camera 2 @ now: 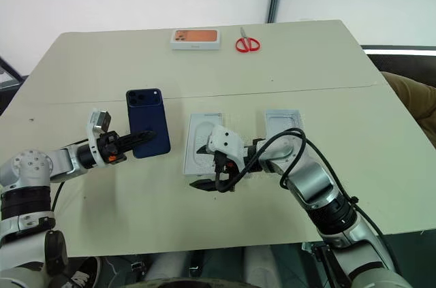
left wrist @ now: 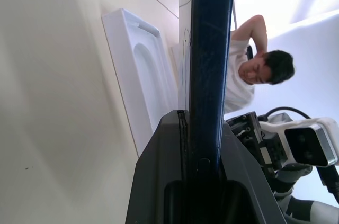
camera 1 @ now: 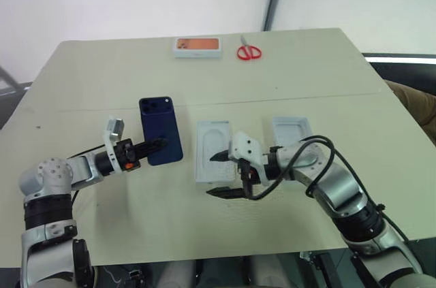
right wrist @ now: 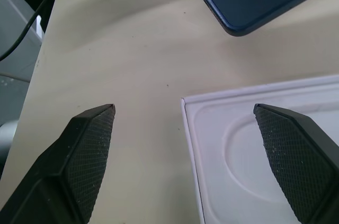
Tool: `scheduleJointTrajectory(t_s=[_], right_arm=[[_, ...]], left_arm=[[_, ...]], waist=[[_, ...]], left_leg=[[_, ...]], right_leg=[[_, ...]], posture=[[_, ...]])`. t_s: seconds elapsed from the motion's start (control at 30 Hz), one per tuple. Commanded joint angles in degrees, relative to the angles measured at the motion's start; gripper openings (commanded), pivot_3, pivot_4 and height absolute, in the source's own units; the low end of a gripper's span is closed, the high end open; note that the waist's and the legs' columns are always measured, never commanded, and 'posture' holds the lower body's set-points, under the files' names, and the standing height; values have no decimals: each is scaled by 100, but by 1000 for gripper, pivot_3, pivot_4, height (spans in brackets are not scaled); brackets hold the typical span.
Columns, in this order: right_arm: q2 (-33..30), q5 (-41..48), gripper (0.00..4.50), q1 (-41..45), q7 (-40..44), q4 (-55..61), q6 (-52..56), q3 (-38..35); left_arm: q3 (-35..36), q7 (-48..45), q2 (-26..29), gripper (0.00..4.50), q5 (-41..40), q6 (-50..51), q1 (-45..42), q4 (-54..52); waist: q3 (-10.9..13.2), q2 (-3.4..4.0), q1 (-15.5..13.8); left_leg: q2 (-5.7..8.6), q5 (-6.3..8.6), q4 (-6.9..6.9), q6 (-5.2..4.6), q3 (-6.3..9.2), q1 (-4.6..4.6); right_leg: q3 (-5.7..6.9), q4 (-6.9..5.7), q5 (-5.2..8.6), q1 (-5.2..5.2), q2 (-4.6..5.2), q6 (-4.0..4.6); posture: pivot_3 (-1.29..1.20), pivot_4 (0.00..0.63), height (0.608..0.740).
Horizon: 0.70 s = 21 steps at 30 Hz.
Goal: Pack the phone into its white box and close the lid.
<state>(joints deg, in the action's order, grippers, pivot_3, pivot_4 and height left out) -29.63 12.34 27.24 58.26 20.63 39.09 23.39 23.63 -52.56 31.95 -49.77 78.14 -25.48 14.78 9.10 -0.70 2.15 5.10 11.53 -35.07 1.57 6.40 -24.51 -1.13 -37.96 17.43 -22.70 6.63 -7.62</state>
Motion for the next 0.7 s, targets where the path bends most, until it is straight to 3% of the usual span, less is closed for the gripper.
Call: scheduleJointTrajectory(t_s=[0.03, 0.2, 0.23, 0.3, 0.43, 0.7], right_arm=[[-153, -573, 4381, 116, -107, -234, -589, 416], [-150, -910, 4381, 159, -162, -550, -735, 660], [-146, -904, 4146, 154, -137, -565, -744, 649], [-141, -885, 3552, 151, -74, -584, -762, 636], [-188, -939, 1539, 124, -25, -581, -787, 663], [133, -956, 1539, 194, -133, -708, -815, 682]], left_arm=[[46, 48, -10, 142, -268, -2, -161, -332], [46, 187, -62, 142, -349, 27, -151, -406], [41, 206, -80, 142, -367, 28, -130, -448], [21, 235, -102, 142, -380, 28, -94, -513], [21, 296, -140, 142, -422, 35, -68, -550], [36, 430, -180, 142, -561, 125, -87, -581]], waist=[[2, -3, -44], [3, -5, -124], [4, -6, -128], [4, -7, -132], [4, -7, -130], [4, -9, -126]], left_leg=[[1, 0, -3, 0, 1, 0], [2, 0, -6, 0, 0, 1], [2, 0, -7, 0, 0, 1], [3, 0, -7, 0, 1, 1], [2, 0, -7, 0, 1, 1], [1, 0, -6, 0, 2, 3]], right_leg=[[3, 1, 0, -8, 1, 0], [3, 3, 0, -4, 2, 0], [3, 3, 0, -3, 2, 0], [3, 3, 0, 2, 3, 0], [4, 3, 0, 7, 3, 0], [5, 3, 0, 9, 1, 0]], posture=[[0, 150, 740], [0, 150, 740], [0, 150, 740], [0, 150, 740], [0, 150, 740], [0, 150, 740]])
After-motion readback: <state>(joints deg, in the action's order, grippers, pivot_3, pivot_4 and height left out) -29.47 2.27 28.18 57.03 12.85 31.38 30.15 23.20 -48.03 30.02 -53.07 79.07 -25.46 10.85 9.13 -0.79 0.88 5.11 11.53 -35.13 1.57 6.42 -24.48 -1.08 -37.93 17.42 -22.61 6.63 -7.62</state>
